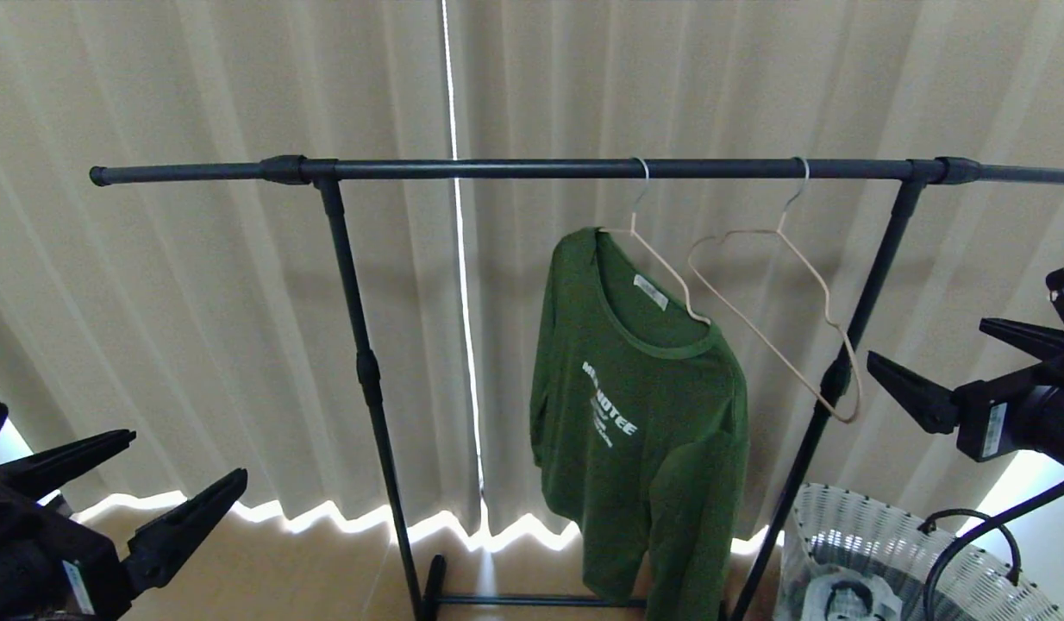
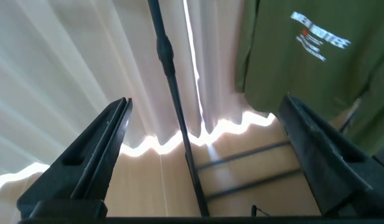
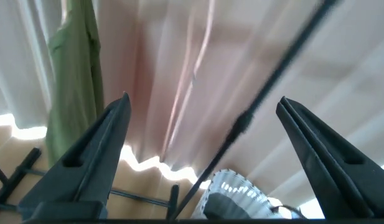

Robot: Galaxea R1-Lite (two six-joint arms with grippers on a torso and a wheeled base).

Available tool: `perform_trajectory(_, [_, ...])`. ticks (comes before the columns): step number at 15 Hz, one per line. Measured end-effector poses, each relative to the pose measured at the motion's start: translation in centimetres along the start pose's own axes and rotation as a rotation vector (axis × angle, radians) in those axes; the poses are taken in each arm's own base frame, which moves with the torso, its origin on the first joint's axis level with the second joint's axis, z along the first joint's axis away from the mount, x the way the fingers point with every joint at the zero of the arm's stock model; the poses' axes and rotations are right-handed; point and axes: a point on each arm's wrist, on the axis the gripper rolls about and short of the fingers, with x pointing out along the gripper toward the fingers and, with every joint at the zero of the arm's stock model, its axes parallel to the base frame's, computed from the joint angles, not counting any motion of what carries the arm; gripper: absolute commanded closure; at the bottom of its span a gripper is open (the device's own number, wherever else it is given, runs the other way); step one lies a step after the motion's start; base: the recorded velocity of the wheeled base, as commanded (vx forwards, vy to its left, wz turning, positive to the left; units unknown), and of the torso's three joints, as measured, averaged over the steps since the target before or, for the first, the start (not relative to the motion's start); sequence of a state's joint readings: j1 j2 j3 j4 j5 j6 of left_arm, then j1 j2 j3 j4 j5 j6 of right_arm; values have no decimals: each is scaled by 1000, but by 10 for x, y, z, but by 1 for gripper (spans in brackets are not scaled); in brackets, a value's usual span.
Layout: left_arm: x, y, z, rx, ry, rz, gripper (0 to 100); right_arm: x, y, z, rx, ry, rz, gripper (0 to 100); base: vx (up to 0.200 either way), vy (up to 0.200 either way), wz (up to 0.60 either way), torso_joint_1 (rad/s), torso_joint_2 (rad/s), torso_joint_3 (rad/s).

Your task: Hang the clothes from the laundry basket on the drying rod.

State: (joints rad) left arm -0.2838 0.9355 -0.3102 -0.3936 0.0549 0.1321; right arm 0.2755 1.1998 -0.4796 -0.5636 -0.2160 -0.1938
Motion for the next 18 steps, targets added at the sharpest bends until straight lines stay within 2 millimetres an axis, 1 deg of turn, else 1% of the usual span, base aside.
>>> perform_trajectory(2, [0,0,-2,1,6,-1,0,-1,1,-8,0,-2,0,0,-200,0,0,-2,7,5])
perform_trajectory(4, [-1,-1,-5,1,13,-2,0,-4,2,-22,-4,23,-3,0,0,0,0,0,0,0])
perform_trajectory(10, [-1,4,-2,-11,11,39,0,-12,3,-57,-14,113,-9,0,0,0,0,0,0,0])
perform_trajectory(14, [8,11,-3,-24,54,88,0,-18,5,-73,-27,166,-1,0,0,0,0,0,0,0])
perform_trajectory(18, [12,10,-9,-21,88,84,0,-20,6,-80,-35,190,2,0,0,0,0,0,0,0])
